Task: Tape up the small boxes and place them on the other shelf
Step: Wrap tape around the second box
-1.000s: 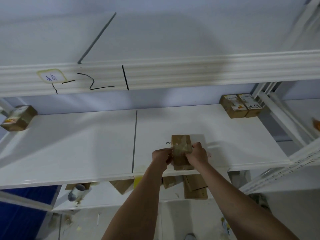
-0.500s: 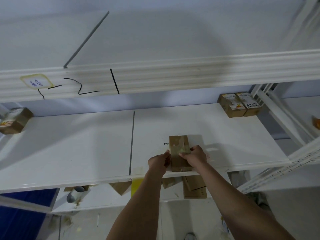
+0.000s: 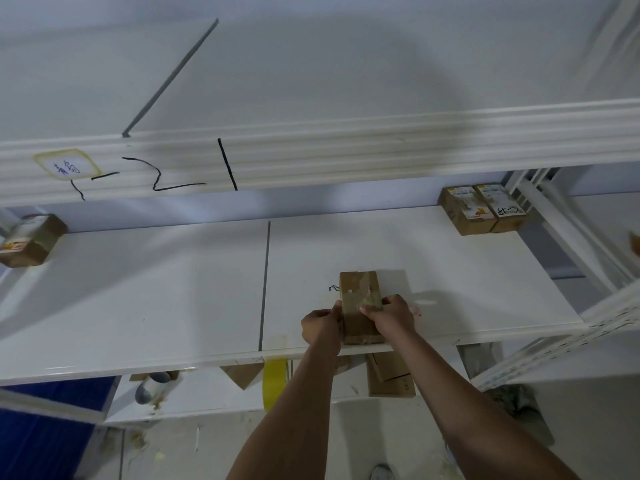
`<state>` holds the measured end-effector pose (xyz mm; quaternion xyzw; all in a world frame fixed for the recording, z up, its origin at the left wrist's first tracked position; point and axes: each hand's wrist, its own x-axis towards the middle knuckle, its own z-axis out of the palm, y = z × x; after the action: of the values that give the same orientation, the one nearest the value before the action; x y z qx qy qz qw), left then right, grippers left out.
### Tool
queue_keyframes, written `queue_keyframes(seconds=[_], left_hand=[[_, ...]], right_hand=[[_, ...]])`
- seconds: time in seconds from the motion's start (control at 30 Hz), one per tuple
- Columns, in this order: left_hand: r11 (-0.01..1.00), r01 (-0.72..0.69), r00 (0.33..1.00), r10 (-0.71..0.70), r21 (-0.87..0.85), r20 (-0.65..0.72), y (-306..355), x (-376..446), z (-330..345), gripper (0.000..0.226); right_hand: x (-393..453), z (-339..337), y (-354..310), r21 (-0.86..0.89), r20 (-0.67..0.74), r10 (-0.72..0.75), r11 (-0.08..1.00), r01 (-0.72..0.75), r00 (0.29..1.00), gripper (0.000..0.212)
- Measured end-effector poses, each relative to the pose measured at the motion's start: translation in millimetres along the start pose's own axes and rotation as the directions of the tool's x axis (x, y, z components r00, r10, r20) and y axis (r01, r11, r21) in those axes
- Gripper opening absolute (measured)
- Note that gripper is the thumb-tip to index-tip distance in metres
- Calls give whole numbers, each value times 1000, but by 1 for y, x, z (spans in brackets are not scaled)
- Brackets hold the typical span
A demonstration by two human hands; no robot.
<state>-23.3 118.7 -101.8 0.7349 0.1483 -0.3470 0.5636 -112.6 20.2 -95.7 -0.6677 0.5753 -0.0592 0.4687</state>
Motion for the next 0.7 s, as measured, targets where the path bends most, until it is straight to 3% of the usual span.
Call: queue_keyframes(seconds=[0.1, 0.33, 0.7], left_hand=[[999, -34, 999, 34, 25, -6, 0, -5, 3, 29], [980, -32, 999, 37, 198, -24, -2, -13, 10, 41], [981, -7, 999, 16, 194, -43, 3, -9, 14, 29]], right_hand=[[-1, 1, 1, 20, -4, -4, 1000, 4, 1000, 62], [-11, 3, -1, 31, -40, -45, 998, 46, 998, 51], [-13, 3, -1, 59, -32, -36, 998, 38, 999, 43]])
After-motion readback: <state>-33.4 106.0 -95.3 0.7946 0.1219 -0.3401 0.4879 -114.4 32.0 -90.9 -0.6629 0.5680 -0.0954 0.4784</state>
